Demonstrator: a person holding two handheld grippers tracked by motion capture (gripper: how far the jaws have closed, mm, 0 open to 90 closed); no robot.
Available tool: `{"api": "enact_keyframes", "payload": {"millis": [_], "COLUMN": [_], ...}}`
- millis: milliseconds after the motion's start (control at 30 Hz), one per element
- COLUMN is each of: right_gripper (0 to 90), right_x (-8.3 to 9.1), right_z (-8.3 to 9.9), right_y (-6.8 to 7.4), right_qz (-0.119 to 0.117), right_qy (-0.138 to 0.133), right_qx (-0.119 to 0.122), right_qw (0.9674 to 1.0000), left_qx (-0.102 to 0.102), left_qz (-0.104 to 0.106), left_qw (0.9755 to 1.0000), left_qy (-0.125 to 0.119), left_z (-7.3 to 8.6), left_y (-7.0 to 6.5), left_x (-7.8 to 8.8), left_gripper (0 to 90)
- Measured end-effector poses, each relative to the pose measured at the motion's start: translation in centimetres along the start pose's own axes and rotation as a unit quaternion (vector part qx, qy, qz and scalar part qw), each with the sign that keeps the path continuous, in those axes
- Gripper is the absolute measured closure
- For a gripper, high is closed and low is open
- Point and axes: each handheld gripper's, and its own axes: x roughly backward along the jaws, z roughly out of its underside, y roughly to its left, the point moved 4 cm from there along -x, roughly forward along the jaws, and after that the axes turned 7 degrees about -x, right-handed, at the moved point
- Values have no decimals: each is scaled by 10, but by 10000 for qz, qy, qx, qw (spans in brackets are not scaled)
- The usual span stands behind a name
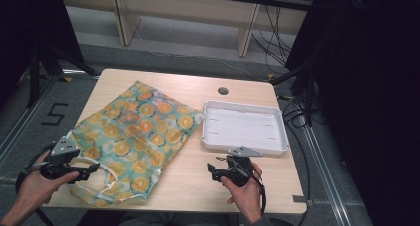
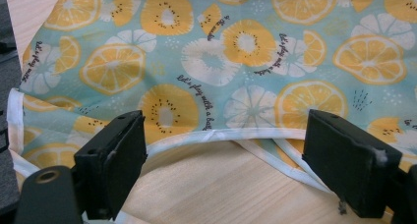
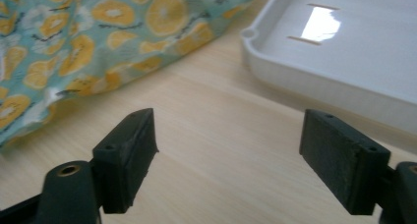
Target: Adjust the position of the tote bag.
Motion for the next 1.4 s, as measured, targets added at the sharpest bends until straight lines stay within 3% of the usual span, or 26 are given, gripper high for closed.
{"api": "enact_keyframes", "payload": {"millis": [33, 67, 133, 233, 267, 400, 433, 633, 867, 1000, 1167, 1267, 1300, 1367, 1400], "right_gripper": [214, 193, 175, 163, 166, 165, 165, 177, 216, 252, 276, 550, 550, 762, 762], "right_x": [0, -6, -13, -20, -28, -40, -48, -65, -87, -109, -121, -129, -129, -128, -128], "right_z": [0, 2, 3, 3, 6, 11, 12, 15, 18, 21, 15, 12, 12, 11, 11], "right_y": [0, 13, 25, 37, 51, 66, 76, 98, 107, 119, 130, 135, 135, 136, 136], "right_qz": [0, -262, -664, -815, -1095, -1159, -1332, -1506, -1759, -1677, -1797, -1754, -1754, -1617, -1617], "right_qy": [0, 139, 201, 253, 401, 653, 713, 981, 1298, 1642, 1656, 1543, 1543, 1451, 1451], "right_qx": [0, -122, 67, 122, -2, 139, 256, 577, 451, 624, 580, 977, 977, 1219, 1219], "right_qw": [10000, 9995, 9976, 9963, 9932, 9910, 9882, 9820, 9748, 9701, 9679, 9674, 9674, 9685, 9685], "left_qx": [0, -28, -109, -111, -103, -83, -85, -70, -98, -106, -100, -82, -82, -104, -104], "left_qz": [0, -27, -15, -37, -38, -25, 20, -23, 47, 22, 14, 6, 6, -7, -7], "left_qw": [10000, 10000, 9999, 9999, 9999, 10000, 10000, 10000, 9999, 9999, 9999, 10000, 10000, 9999, 9999], "left_qy": [0, -7, 59, 87, 84, 29, 25, 24, 16, 18, -13, -36, -36, -14, -14], "left_z": [0, 0, 0, 0, 0, 0, 0, 0, -1, -1, -1, -1, -1, -1, -1], "left_y": [0, 1, 2, 2, 2, 1, 2, 2, 2, 1, 2, 2, 2, 2, 2], "left_x": [0, 1, 2, 2, 2, 1, 2, 3, 2, 3, 4, 4, 4, 5, 5], "left_gripper": [159, 159, 159, 159, 159, 159, 159, 159, 159, 159, 159, 159, 159, 160, 160]}}
